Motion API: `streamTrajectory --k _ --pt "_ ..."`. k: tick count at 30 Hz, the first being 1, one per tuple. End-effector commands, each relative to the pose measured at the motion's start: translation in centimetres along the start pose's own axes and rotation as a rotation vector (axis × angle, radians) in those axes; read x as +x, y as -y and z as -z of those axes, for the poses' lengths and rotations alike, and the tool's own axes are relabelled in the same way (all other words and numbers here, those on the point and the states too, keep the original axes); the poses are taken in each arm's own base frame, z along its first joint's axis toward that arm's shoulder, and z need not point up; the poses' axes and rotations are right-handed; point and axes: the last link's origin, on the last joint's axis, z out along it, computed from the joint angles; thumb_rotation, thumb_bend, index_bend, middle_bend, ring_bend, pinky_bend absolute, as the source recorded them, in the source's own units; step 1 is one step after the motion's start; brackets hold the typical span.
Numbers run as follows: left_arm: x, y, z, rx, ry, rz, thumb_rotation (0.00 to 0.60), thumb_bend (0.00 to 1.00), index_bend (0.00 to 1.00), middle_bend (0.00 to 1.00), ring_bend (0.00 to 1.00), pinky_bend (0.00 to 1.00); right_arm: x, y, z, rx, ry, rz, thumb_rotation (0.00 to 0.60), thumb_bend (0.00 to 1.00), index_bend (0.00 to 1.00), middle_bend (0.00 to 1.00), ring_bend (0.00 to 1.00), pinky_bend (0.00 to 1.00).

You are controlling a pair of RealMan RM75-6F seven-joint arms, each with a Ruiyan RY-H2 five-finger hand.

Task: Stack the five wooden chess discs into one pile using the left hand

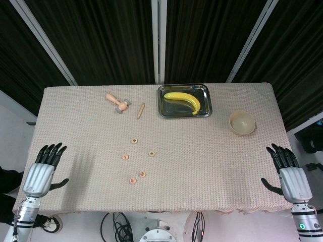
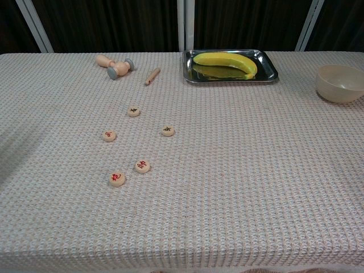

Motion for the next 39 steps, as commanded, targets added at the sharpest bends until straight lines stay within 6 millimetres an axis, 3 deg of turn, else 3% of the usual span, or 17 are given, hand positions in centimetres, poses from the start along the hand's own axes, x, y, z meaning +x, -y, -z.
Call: streamTrajectory --k 1,22,31,39 --pt "0.0 0.0 0.0 0.0 0.001 0.0 0.6 0.02 0.07 0.0 0.0 0.0 0.0 0.0 0.0 0.001 0.001 0.0 0.6 0.14 0.0 0.0 0.0 0.0" --pt "-0.9 -0.7 -0.3 -0.037 0.046 0.02 0.6 0.02 0.07 0.0 0.0 0.0 0.0 0.1 -0.3 0.001 0.003 -0.009 0.6 0.14 0.0 0.0 0.0 0.0" --pt "-4.0 -4.6 0.0 -0.214 0.247 0.18 0.6 0.02 0.11 0.0 0.0 0.0 0.3 -0.2 -0.2 -0.002 -0.008 -0.024 0.6 0.14 0.0 0.0 0.0 0.0" --pt "-5.6 -9.2 -0.9 -0.362 0.263 0.192 0.6 0.02 0.15 0.02 0.0 0.0 0.3 -0.4 -0.3 -0.012 -0.007 -0.026 0.6 0.14 0.0 0.0 0.0 0.0"
